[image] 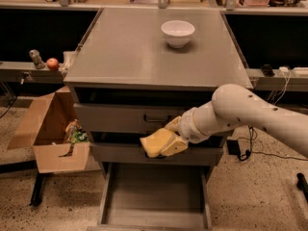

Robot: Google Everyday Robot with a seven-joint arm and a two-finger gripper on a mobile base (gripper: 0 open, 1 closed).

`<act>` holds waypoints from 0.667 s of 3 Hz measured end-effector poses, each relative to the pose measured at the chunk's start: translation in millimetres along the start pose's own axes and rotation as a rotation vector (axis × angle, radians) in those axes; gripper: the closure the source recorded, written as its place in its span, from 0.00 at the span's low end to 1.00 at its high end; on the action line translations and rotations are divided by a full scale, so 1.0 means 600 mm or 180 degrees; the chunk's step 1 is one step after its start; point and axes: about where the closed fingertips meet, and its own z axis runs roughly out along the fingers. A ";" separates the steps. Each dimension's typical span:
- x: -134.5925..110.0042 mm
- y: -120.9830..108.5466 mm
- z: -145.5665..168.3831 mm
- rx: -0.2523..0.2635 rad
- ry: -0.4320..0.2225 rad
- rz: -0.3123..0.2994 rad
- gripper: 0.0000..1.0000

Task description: Place sponge into bottom drawer

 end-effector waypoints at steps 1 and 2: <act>0.000 0.000 0.000 0.0000 0.0000 0.0000 1.00; 0.063 0.016 0.029 0.0187 -0.0253 0.0282 1.00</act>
Offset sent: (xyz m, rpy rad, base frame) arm -0.0305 -0.0524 -0.0957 0.2560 -0.0930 -0.2752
